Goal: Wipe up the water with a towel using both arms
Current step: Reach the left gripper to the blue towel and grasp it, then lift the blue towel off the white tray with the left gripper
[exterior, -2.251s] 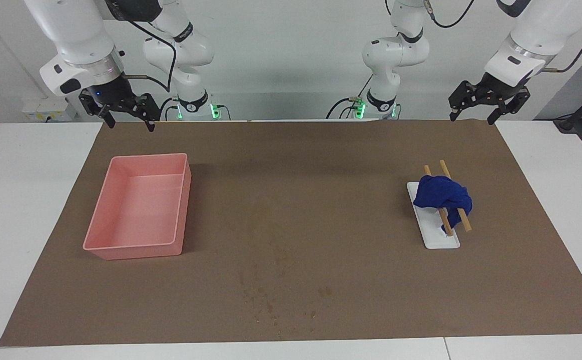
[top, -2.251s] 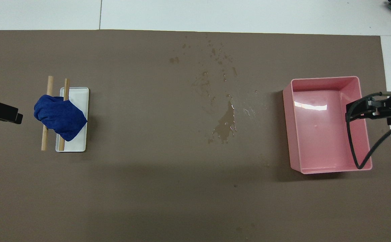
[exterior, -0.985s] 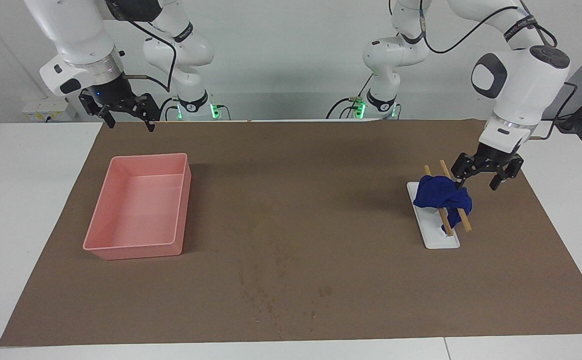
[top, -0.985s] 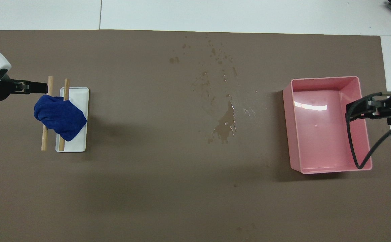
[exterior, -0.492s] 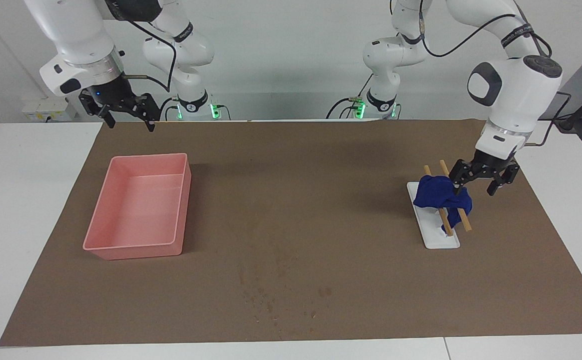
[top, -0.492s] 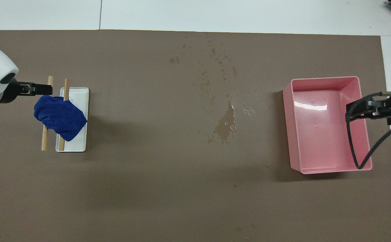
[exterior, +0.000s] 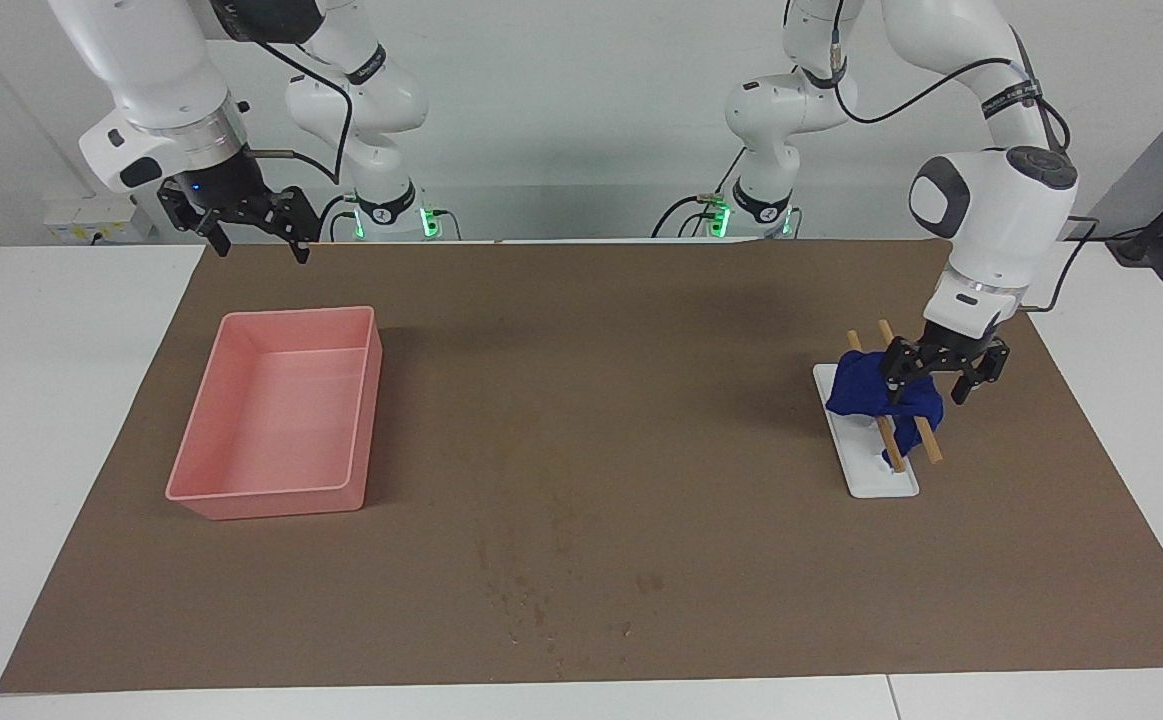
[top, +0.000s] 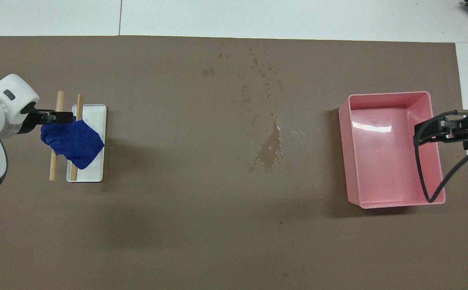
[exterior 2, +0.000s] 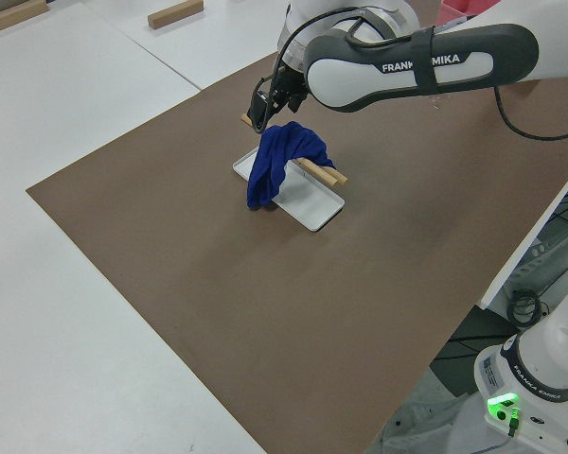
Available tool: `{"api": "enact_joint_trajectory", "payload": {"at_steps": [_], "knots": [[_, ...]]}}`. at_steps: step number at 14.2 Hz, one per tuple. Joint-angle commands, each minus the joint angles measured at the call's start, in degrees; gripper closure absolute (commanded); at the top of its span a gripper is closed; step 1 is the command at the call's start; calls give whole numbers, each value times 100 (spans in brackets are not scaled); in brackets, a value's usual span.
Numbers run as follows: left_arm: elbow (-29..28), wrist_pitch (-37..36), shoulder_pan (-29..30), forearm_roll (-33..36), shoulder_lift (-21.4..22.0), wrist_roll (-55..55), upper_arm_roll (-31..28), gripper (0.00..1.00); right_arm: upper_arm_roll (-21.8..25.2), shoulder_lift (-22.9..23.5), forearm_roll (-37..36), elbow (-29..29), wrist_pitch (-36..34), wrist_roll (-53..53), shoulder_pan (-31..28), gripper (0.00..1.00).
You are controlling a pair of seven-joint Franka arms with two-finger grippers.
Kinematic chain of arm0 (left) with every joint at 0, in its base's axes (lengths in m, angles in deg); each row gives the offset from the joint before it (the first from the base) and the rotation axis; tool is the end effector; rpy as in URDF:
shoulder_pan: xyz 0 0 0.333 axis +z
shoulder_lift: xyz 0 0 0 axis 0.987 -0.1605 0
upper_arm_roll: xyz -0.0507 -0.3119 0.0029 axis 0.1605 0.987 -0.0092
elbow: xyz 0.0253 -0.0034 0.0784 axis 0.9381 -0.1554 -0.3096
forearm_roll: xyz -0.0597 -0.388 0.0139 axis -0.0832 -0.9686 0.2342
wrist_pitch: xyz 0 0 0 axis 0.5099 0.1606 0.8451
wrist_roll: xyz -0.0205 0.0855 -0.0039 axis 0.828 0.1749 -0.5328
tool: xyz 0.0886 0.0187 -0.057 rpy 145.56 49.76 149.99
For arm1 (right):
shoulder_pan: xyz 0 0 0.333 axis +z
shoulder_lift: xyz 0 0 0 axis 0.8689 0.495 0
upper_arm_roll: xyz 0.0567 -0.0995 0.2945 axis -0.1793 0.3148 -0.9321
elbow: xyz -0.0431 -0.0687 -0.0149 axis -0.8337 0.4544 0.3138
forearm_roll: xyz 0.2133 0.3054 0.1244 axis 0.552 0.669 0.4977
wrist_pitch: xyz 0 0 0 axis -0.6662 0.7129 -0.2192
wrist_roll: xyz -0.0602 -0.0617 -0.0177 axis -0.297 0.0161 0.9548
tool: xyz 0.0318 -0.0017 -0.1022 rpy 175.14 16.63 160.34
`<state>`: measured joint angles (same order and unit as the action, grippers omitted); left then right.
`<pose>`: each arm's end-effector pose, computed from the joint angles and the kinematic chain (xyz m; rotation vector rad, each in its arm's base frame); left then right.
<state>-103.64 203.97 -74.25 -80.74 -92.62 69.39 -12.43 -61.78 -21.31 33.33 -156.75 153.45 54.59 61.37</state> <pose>0.5848 0.0096 0.4393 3.1011 -0.1589 0.4051 0.5396 0.0210 0.6352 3.0820 -0.1664 -0.1293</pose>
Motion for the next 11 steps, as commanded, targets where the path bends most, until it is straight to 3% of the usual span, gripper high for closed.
{"api": "enact_joint_trajectory", "payload": {"at_steps": [1, 3, 5, 8, 11], "knots": [[-385, 176, 52, 47, 209, 6, 37, 0, -19, 33, -37, 81, -68, -31, -33, 0], [-465, 246, 52, 47, 245, -11, 37, 23, -19, 33, -37, 72, -86, -22, -33, 0], [-395, 247, 52, 39, 210, -11, 37, 62, -19, 33, -29, 80, -86, -22, -16, 0], [-272, 238, 61, 39, 175, -11, 28, 96, -19, 25, -37, 72, -121, -22, -33, 0], [-149, 168, 78, 39, 157, -2, 28, 100, -19, -89, -37, 45, -156, 31, -33, 0]]}}
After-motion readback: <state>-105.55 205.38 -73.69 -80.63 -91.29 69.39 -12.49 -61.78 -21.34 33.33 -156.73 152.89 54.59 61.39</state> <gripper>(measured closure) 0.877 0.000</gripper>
